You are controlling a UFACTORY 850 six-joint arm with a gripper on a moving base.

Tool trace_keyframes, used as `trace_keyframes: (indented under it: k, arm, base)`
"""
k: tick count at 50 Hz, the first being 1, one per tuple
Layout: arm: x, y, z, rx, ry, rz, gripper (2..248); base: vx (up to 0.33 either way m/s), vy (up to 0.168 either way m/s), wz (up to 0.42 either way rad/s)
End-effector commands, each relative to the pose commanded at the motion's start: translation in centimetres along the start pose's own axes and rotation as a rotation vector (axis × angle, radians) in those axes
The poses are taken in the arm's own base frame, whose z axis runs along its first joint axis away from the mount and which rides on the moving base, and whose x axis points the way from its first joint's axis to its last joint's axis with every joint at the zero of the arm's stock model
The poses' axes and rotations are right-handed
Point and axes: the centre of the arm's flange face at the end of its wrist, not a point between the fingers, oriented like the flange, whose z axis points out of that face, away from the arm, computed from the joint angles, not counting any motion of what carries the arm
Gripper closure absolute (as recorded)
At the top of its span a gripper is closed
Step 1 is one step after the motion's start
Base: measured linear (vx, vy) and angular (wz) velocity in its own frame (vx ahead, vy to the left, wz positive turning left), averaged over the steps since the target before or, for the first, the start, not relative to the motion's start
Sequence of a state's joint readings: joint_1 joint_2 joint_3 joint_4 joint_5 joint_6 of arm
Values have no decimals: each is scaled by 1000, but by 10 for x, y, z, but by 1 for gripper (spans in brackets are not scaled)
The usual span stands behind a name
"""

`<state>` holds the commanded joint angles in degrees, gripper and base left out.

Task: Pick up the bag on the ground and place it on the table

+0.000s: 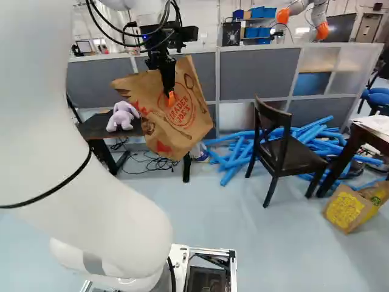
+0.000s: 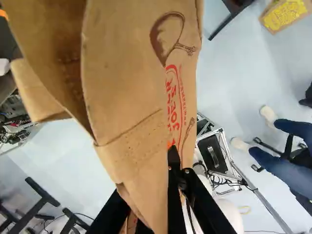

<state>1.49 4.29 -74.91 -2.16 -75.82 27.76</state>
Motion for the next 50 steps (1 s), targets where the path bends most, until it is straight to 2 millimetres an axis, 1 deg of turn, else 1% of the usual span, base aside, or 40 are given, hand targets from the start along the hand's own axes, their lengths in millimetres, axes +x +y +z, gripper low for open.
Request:
trace_keyframes:
  k: [50]
  arm:
    - [0,0,0,0,0,0,228]
  base:
    - [-2,72,334]
